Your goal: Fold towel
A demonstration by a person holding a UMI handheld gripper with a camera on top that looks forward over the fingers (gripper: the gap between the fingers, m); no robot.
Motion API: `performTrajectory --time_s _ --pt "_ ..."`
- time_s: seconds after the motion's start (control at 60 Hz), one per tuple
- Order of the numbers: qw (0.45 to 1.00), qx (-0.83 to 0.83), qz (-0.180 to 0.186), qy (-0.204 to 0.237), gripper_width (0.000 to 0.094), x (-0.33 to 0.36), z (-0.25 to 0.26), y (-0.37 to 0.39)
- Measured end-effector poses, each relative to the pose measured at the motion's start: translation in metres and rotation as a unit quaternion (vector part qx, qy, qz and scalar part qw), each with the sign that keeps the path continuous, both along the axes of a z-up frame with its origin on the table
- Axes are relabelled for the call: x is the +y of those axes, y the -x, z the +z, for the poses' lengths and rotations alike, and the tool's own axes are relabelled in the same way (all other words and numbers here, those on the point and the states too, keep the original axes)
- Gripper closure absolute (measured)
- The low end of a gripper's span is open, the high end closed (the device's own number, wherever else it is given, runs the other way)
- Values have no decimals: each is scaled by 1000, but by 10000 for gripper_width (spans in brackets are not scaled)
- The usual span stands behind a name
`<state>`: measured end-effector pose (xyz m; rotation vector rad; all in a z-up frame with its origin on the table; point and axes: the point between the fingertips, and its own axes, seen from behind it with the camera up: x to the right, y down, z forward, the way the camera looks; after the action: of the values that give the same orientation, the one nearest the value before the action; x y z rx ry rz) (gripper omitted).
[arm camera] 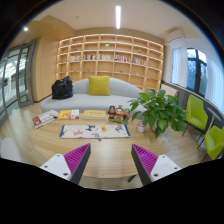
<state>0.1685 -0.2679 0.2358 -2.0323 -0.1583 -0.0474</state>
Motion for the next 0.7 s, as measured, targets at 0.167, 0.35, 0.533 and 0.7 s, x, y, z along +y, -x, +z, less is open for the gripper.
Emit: performTrajectory --time_s 0.167,0.35,0.533,0.7 --pt "1000 -20 -2 13 86 2 -15 8" --pt "998 -19 24 50 87 3 -62 55" --pt "994 1 81 77 82 29 -109 159" --pt "987 33 132 82 89 87 -141 269"
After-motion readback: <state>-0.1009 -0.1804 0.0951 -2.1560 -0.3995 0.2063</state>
